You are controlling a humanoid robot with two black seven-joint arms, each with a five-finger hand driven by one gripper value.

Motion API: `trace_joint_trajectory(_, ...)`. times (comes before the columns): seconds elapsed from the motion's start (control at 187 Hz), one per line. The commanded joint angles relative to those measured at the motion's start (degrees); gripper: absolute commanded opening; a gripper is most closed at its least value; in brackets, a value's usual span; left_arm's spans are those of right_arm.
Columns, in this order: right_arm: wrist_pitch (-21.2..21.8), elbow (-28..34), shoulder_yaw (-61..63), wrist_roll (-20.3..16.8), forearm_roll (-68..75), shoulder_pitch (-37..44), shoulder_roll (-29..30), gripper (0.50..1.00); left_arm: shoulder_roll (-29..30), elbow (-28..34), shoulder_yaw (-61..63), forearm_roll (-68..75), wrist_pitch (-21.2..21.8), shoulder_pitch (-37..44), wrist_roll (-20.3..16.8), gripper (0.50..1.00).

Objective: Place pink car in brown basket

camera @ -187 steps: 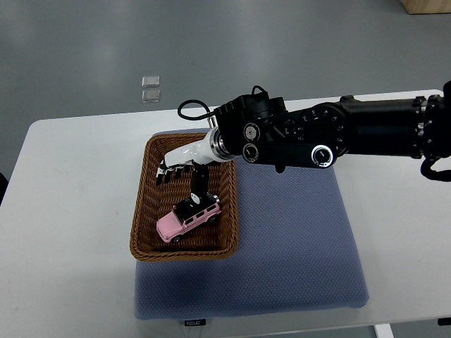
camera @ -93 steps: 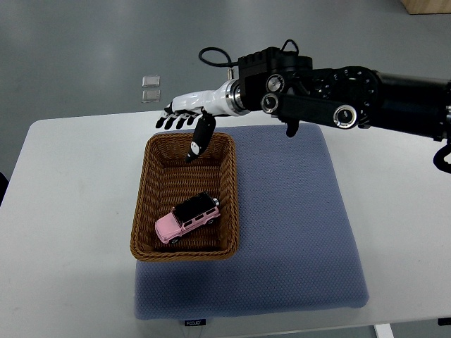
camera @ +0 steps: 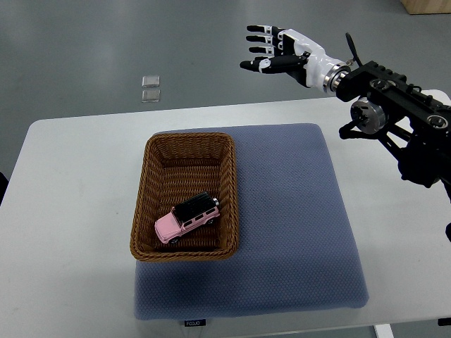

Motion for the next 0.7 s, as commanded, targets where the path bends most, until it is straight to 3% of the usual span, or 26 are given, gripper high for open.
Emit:
trace_joint_trajectory(0.0,-0.13,-0.15,8.49,1.57,0.48,-5.58,0.69,0.895,0.00,0.01,0.00,0.00,0.00,0.00,0.00,1.000)
trace_joint_trajectory(0.268,-0.22,-3.23,18.69,2.27,6.90,-14.20,8.16,0.895,0.00,-0.08,0.00,0.00,0.00,0.00,0.00,1.000)
trace_joint_trajectory(0.44,0.49,-7.62,19.22,7.89,11.46,-16.31,9.48,0.897,0.00,0.01,0.00,0.00,0.00,0.00,0.00,1.000)
trace_joint_trajectory(0.697,-0.30,-12.89,19.22,12.91,14.45,-15.69,9.39,0.897,0.00,0.01,0.00,0.00,0.00,0.00,0.00,1.000)
